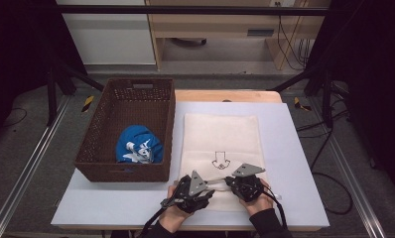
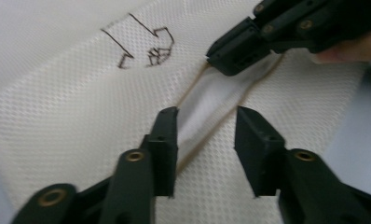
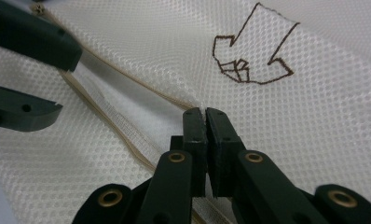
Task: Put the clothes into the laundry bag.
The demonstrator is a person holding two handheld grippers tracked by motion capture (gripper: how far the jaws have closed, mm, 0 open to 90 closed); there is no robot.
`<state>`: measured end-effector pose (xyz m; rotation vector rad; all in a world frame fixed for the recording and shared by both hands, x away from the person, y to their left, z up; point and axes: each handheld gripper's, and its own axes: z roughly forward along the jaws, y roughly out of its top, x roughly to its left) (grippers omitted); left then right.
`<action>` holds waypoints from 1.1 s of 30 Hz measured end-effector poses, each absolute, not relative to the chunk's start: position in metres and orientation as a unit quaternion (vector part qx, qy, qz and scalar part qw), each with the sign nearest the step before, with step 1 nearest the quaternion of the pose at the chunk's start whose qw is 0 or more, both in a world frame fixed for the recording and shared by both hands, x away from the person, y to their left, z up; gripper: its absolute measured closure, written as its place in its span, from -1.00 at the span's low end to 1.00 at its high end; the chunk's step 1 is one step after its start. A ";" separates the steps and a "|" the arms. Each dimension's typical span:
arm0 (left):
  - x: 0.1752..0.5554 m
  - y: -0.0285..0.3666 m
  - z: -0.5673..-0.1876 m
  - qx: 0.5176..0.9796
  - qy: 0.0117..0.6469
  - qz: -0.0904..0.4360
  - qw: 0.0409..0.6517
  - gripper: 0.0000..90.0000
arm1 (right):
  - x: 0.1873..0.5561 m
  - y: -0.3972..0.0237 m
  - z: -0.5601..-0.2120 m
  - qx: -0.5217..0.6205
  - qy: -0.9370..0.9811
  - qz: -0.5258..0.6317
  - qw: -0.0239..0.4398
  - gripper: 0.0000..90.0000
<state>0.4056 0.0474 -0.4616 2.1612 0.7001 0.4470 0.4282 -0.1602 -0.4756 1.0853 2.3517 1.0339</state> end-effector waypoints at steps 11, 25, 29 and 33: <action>0.436 0.035 -0.465 0.861 0.286 0.191 0.374 0.07 | 0.424 -0.165 -0.461 0.376 0.814 0.400 0.188 0.95; 0.444 0.041 -0.461 0.848 0.310 0.184 0.388 0.88 | 0.423 -0.166 -0.456 0.380 0.806 0.407 0.200 0.34; 0.444 0.043 -0.456 0.842 0.313 0.180 0.402 0.88 | 0.423 -0.167 -0.458 0.369 0.807 0.398 0.233 0.14; 0.444 0.044 -0.452 0.837 0.314 0.176 0.411 0.88 | 0.425 -0.163 -0.458 0.381 0.809 0.383 0.233 0.24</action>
